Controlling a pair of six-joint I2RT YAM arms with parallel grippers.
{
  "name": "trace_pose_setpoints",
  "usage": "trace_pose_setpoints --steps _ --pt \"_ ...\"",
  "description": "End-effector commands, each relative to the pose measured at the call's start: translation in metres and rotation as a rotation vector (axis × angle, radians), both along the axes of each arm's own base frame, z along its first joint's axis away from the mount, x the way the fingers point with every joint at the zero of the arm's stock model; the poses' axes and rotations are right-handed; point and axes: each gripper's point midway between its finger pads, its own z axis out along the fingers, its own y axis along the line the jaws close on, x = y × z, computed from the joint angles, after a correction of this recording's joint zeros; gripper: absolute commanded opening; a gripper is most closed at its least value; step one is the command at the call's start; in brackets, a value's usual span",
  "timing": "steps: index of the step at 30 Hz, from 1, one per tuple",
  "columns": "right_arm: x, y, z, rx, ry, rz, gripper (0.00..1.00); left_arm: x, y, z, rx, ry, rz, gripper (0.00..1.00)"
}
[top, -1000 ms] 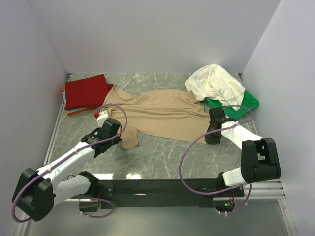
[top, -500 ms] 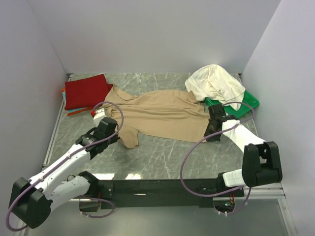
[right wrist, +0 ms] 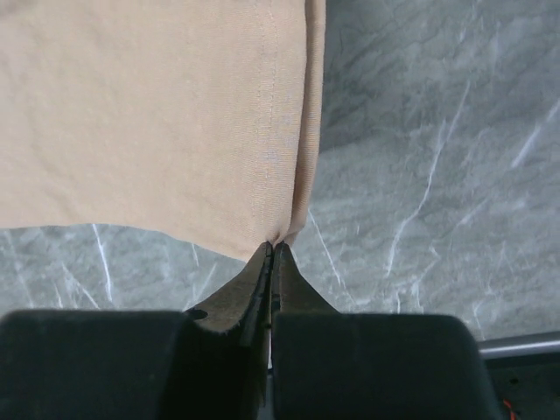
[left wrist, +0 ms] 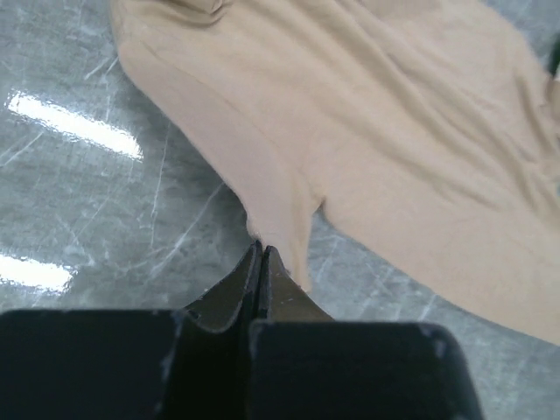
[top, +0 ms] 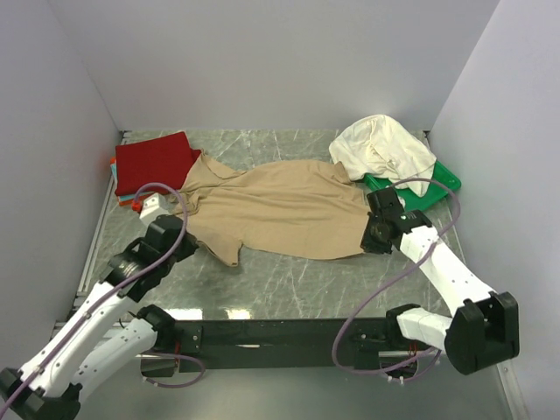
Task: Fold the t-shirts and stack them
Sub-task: Fold the tshirt
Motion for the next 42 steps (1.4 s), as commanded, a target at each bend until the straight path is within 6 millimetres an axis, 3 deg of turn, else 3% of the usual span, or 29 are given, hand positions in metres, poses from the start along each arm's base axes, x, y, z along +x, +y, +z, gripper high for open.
trace_pose_setpoints --steps 1,6,17,21,27,35,42 --pt "-0.004 -0.001 0.025 0.005 -0.059 -0.013 0.00 -0.011 0.005 0.032 -0.059 -0.052 0.019 0.01" --pt "-0.013 0.003 0.034 0.033 -0.085 0.008 0.00 -0.026 0.012 0.048 -0.106 -0.071 0.026 0.01" --pt "-0.030 0.005 0.045 0.071 -0.131 0.033 0.00 -0.057 0.016 0.060 -0.205 -0.079 0.006 0.01" --pt "-0.032 0.005 0.047 0.071 -0.143 0.040 0.00 -0.055 0.009 0.058 -0.230 -0.088 -0.018 0.01" --pt "-0.020 0.014 0.039 0.096 -0.136 0.060 0.00 -0.022 -0.023 0.052 -0.243 -0.122 -0.101 0.01" --pt "0.010 0.018 0.028 0.064 -0.116 0.056 0.00 0.024 -0.033 0.064 -0.146 -0.196 -0.098 0.01" --pt "0.040 0.004 0.020 0.014 -0.089 0.012 0.00 0.058 -0.038 0.075 -0.095 -0.238 -0.093 0.01"
